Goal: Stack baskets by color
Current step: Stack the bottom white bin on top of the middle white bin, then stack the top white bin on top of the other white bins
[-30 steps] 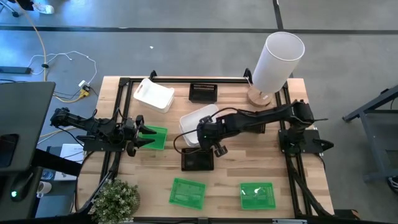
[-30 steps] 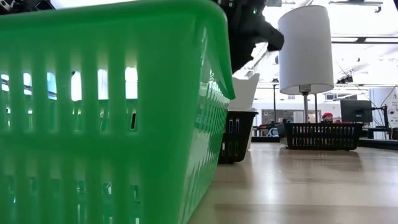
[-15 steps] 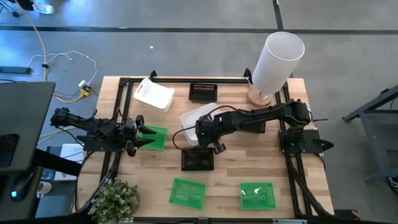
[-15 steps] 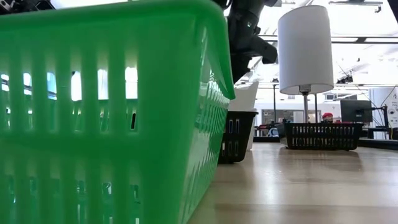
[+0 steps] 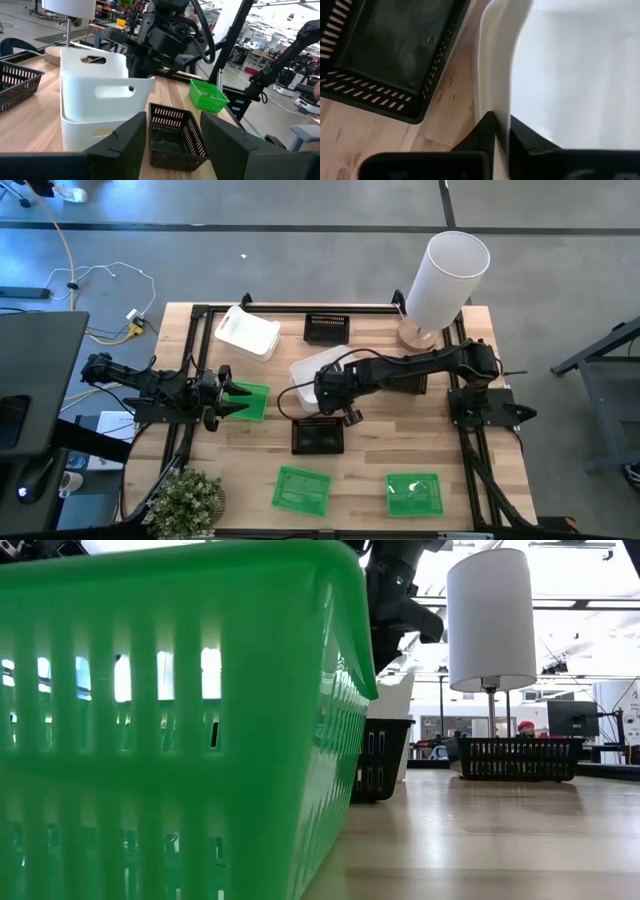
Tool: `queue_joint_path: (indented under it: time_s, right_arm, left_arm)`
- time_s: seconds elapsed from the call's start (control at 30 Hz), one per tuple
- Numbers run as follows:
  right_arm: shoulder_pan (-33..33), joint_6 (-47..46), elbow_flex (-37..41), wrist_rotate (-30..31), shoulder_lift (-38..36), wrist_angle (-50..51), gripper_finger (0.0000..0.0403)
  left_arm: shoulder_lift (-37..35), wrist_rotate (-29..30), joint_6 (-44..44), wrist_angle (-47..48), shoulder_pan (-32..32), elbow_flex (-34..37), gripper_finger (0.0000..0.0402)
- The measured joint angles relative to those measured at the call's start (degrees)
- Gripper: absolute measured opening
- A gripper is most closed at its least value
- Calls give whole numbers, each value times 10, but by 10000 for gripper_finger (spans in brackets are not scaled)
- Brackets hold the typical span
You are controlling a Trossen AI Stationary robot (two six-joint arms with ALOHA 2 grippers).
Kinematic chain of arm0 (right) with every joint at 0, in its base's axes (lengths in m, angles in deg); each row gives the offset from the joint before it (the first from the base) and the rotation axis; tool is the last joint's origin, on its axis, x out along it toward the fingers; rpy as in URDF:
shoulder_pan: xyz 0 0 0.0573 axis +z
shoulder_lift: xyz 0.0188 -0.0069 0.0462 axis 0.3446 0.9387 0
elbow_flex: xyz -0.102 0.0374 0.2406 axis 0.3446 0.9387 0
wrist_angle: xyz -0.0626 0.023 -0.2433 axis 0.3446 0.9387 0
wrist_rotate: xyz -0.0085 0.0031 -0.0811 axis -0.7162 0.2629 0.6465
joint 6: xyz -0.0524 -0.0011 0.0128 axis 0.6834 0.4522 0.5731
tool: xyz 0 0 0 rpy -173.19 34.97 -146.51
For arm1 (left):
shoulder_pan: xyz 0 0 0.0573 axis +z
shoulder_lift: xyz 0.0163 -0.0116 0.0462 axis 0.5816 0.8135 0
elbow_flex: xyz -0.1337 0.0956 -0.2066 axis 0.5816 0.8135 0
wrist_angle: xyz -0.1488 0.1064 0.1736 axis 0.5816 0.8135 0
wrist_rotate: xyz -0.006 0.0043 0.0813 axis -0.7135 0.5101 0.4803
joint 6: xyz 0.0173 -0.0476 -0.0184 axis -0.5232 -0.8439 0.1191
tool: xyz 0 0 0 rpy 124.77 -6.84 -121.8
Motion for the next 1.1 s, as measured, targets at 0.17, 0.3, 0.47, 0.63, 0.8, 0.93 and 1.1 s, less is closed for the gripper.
queue_joint_path:
  time_s: [0.17, 0.3, 0.47, 0.63, 0.8, 0.93, 1.1]
  right_arm:
    - [-3, -15, 0, 3, 0, -2, 73]
    - [-3, -15, 0, 4, -1, -4, 109]
    - [1, -31, 0, 28, -11, 3, 130]
    - [9, -60, 0, 47, -31, 13, 133]
    - [17, -107, 0, 88, -59, 16, 134]
    - [23, -153, 0, 122, -87, 20, 134]
    - [23, -189, -1, 163, -123, 29, 134]
  left_arm:
    - [0, 0, 0, 0, 0, 0, 177]
    - [0, 0, 0, 0, 0, 0, 177]
    - [0, 2, 0, 0, 0, 0, 177]
    - [0, 30, 6, 0, 0, 0, 177]
    - [2, 69, 43, 2, 1, -2, 177]
    - [6, 108, 73, 35, 1, -25, 177]
    - [23, 135, 104, 110, 1, -74, 177]
